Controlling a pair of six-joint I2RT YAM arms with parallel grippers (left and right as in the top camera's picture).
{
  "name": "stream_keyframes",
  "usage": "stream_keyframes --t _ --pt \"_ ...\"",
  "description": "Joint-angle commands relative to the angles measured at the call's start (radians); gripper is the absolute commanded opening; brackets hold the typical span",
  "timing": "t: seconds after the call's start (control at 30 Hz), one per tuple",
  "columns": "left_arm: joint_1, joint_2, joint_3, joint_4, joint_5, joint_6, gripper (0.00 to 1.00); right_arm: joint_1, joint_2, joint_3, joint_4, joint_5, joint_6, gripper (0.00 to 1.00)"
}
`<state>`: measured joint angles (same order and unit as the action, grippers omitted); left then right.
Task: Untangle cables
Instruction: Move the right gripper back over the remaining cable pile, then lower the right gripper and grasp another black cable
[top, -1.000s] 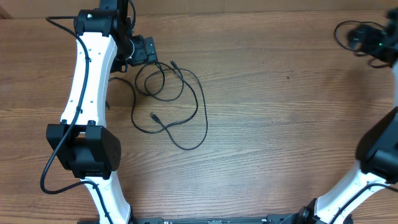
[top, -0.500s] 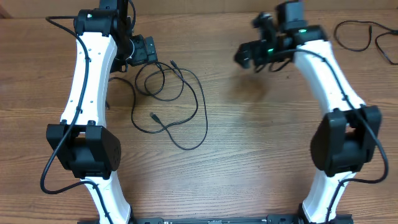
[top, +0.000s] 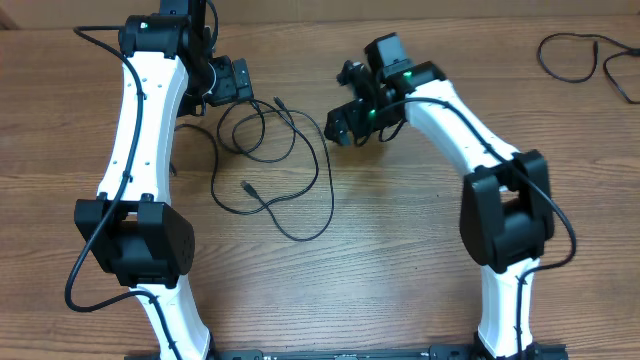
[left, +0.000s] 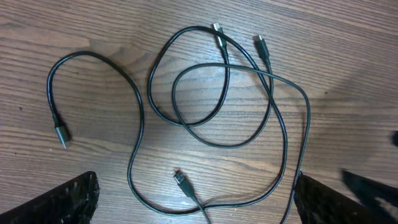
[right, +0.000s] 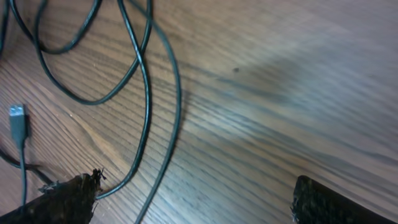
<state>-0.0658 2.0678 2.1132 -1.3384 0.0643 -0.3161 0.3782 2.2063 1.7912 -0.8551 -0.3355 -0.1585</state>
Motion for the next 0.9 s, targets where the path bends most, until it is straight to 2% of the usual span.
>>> stream_keyframes --t 0.0,0.27,0.33,0.4,0.6,0.77,0.87 --pt "-0.006 -0.013 0.018 0.001 0.007 -0.013 1.00 0.031 0.047 -0.006 0.026 -0.003 -0.007 1.00" --pt "-0.006 -0.013 0.018 0.001 0.007 -0.013 1.00 0.061 0.090 -0.006 0.127 -0.002 -0.006 1.00" --pt "-0.006 -0.013 0.018 0.001 0.007 -0.013 1.00 0.061 0.095 -0.006 0.155 -0.001 -0.007 0.91" --pt "-0.006 -0.013 0.018 0.002 0.007 -0.013 1.00 0.061 0.098 -0.006 0.187 0.001 -0.007 0.88" --pt "-0.006 -0.013 0.018 0.002 0.007 -0.013 1.00 0.061 0.098 -0.007 0.239 0.010 -0.008 0.86" --pt "-0.006 -0.013 0.018 0.002 0.007 -0.013 1.00 0.061 0.098 -0.007 0.245 0.130 -0.008 0.85" --pt "-0.006 -0.013 0.018 0.001 0.007 -0.013 1.00 0.061 0.098 -0.007 0.249 0.134 -0.008 0.86"
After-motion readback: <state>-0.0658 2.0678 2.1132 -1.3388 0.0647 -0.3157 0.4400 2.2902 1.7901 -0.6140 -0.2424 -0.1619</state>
